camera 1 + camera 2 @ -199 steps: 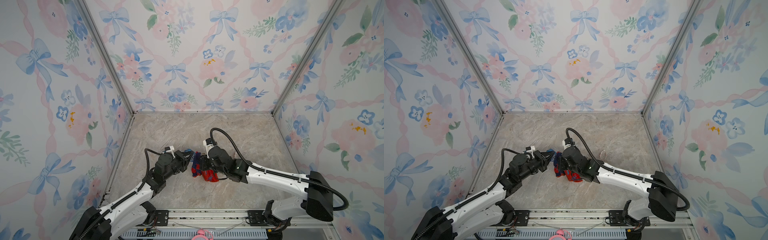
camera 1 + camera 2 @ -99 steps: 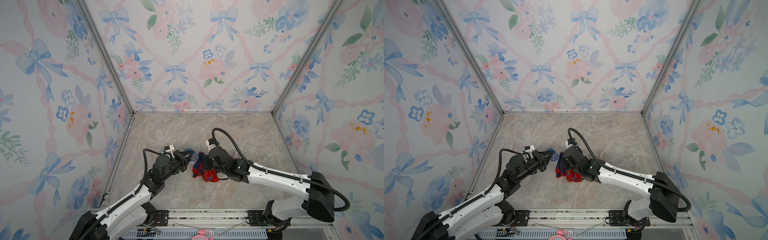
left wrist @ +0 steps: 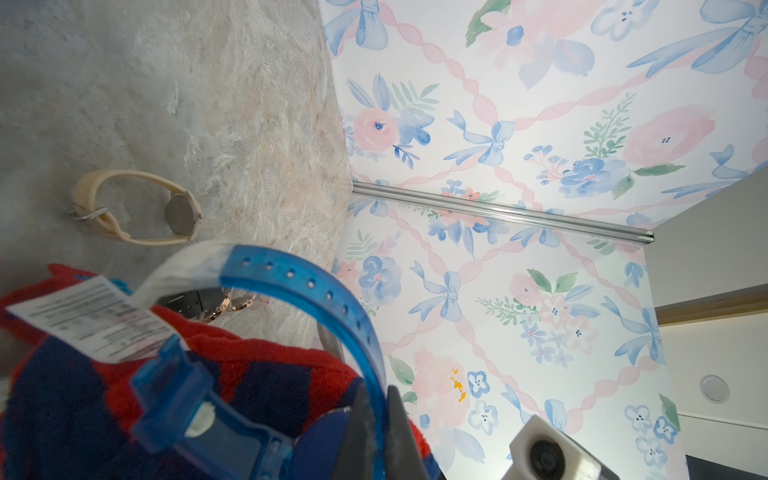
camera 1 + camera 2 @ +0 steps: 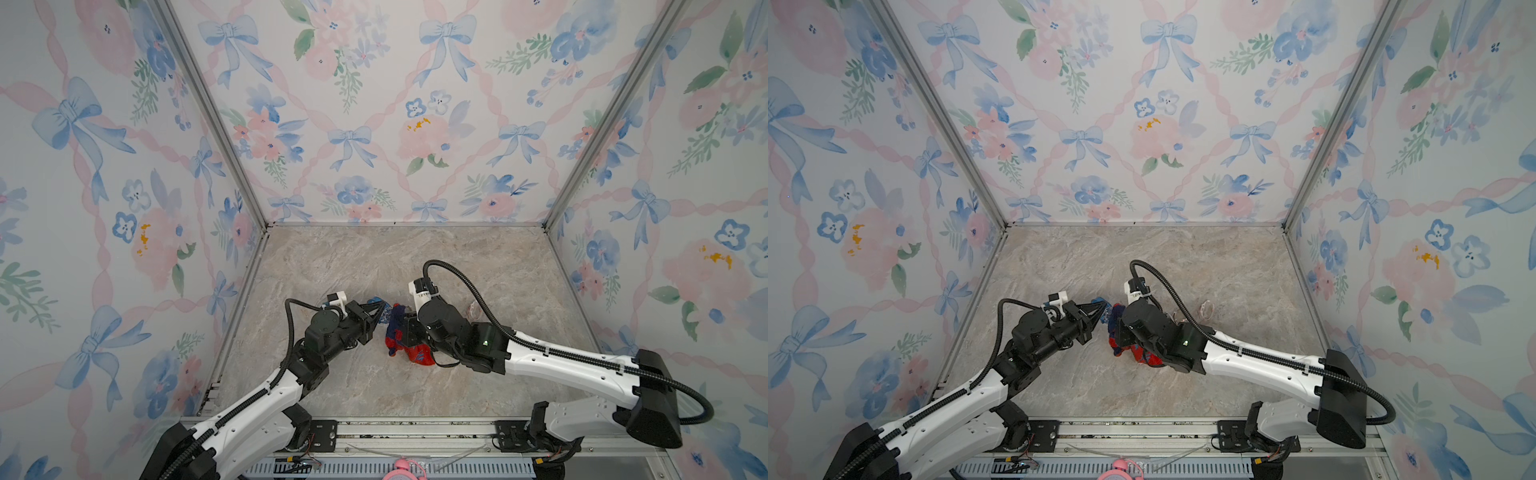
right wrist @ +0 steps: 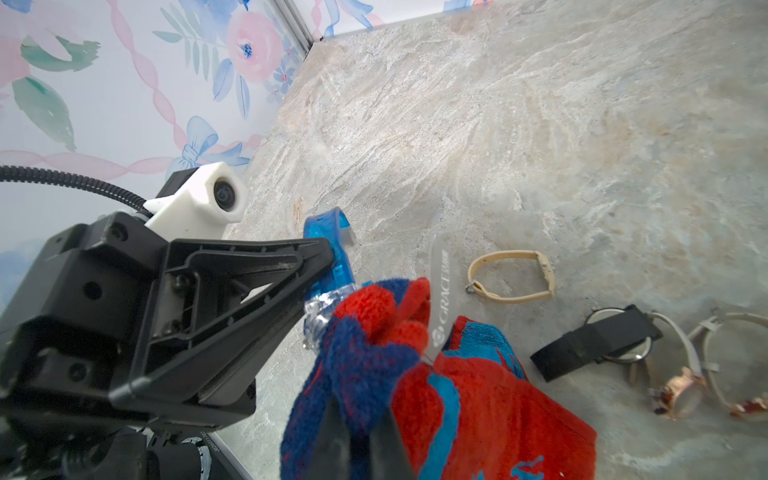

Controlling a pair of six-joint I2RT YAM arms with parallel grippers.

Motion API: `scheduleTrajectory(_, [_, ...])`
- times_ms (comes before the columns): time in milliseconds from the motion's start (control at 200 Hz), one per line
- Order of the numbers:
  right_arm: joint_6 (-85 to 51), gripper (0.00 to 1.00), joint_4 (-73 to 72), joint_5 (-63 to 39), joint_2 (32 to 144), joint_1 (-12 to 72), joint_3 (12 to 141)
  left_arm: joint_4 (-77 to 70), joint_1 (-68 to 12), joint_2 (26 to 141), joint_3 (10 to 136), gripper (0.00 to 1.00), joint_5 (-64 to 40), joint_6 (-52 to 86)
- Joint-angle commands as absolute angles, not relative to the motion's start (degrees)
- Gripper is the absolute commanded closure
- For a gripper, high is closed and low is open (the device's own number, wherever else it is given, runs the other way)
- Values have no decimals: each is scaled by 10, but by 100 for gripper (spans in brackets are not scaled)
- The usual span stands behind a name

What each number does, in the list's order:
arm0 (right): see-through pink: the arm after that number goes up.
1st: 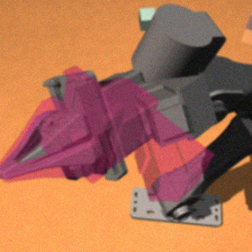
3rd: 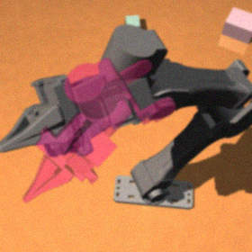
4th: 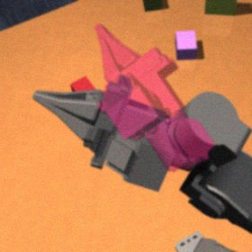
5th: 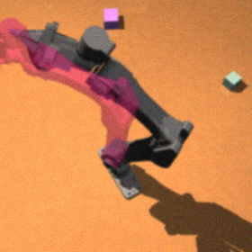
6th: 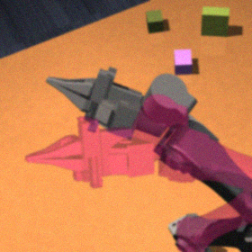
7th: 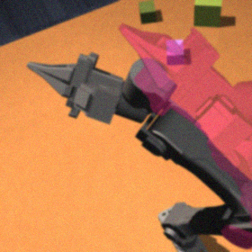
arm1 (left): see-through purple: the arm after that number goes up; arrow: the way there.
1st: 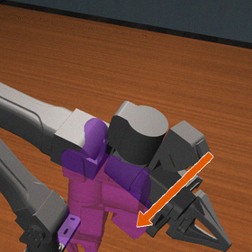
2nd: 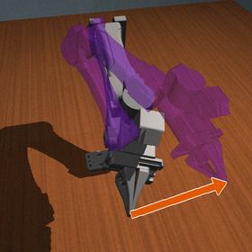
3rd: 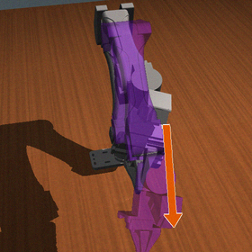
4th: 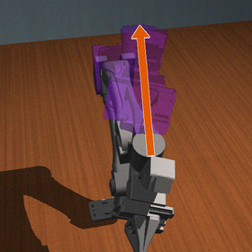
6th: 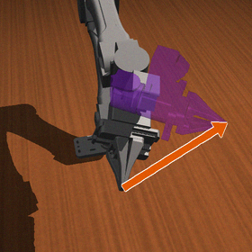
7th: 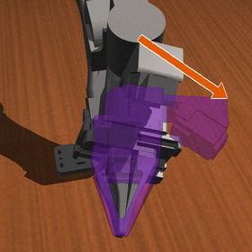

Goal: Wipe the watch dial
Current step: Wipe the dirt from the watch dial.

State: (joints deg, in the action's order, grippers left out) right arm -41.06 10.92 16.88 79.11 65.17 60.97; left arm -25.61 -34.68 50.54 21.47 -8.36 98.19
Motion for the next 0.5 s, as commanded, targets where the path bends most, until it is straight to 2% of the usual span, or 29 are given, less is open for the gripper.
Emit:
scheduleTrajectory(0, [-399, 100, 83, 157, 814, 658, 638, -264, -345, 494, 212, 100, -93, 989])
scheduleTrajectory(255, [-409, 100, 88, 149, 851, 654, 653, -263, -350, 491, 212, 100, -88, 992])
scheduleTrajectory(495, [-434, 100, 67, 129, 857, 623, 613, -265, -351, 489, 220, 100, -87, 998])
